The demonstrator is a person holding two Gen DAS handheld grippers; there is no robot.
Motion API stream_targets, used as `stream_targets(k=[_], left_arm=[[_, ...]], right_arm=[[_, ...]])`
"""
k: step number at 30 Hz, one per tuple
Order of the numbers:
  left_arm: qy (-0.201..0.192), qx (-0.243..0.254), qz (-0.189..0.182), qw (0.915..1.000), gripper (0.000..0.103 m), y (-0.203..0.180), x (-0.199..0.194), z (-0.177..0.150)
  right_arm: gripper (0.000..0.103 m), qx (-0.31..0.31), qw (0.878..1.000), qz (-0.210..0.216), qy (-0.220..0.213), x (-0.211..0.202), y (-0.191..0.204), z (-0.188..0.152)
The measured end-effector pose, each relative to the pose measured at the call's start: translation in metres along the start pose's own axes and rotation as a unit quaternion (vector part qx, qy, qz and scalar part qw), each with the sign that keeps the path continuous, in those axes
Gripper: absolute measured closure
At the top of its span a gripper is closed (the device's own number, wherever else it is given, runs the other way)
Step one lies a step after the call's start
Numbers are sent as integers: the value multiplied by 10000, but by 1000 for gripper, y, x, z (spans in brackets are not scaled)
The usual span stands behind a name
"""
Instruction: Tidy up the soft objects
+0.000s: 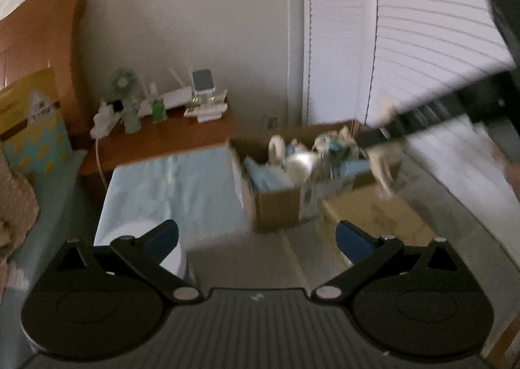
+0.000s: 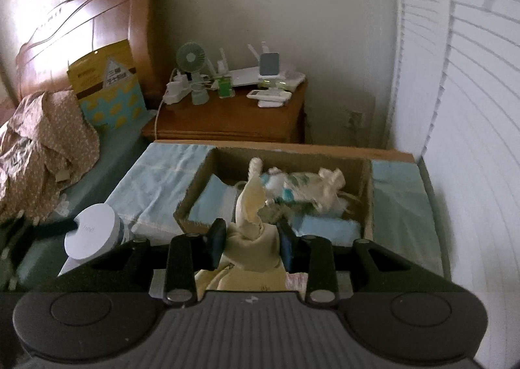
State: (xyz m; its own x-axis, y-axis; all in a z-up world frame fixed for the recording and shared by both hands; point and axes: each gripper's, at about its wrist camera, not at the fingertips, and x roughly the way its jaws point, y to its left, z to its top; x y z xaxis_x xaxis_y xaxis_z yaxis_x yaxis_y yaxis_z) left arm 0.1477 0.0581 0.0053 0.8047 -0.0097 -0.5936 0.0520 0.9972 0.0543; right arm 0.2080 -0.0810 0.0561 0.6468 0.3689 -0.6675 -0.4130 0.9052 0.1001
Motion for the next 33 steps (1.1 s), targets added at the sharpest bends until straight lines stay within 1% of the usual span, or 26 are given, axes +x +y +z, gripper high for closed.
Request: stream_targets(k=[2,5,10,12,14,19,20,21,22,24,27,30,33], left_arm=[[69,-63,44,9999,1,-1,-4,-7],[40,-94,150,9998,1,-5,-10,-15],[-193,-1,312,9993,1,-8,-18,-21],[-224,1,344,9992,1,-8,-18,-22],[-256,-78,301,9992,1,-6,-17,-22],[-181,-136,333,9992,1,-1,-9,-24],[-168,-145,344,9992,1,1,-8,-24],[-164,-157,361,9991,1,1,-6,-25],[-153,-163,361,9991,1,2,-5,-25],[-129,-193,376,9990,1,4,-3,-26],[-108,-240,367,9990,1,7,-1,-27],[-130,-261,356,9989,1,8,-2,-28],[-135,-363,355,9986,1,10,-3,-27]], right_arm=[[64,-94,9999,57,27,9,3,9],[64,-166,9996,194,99,25,6,23],[64,-422,9982,365,199,53,15,39],[64,-507,9976,383,279,66,17,46],[64,-588,9969,382,348,79,19,52],[64,-755,9951,378,509,110,24,67],[60,-786,9949,360,516,115,24,69],[49,-816,9947,321,536,120,25,70],[43,-827,9948,265,538,124,25,72],[27,-827,9952,183,483,128,24,73],[9,-779,9961,140,395,123,21,72],[2,-790,9964,114,290,111,20,69],[0,-780,9967,83,221,94,22,64]])
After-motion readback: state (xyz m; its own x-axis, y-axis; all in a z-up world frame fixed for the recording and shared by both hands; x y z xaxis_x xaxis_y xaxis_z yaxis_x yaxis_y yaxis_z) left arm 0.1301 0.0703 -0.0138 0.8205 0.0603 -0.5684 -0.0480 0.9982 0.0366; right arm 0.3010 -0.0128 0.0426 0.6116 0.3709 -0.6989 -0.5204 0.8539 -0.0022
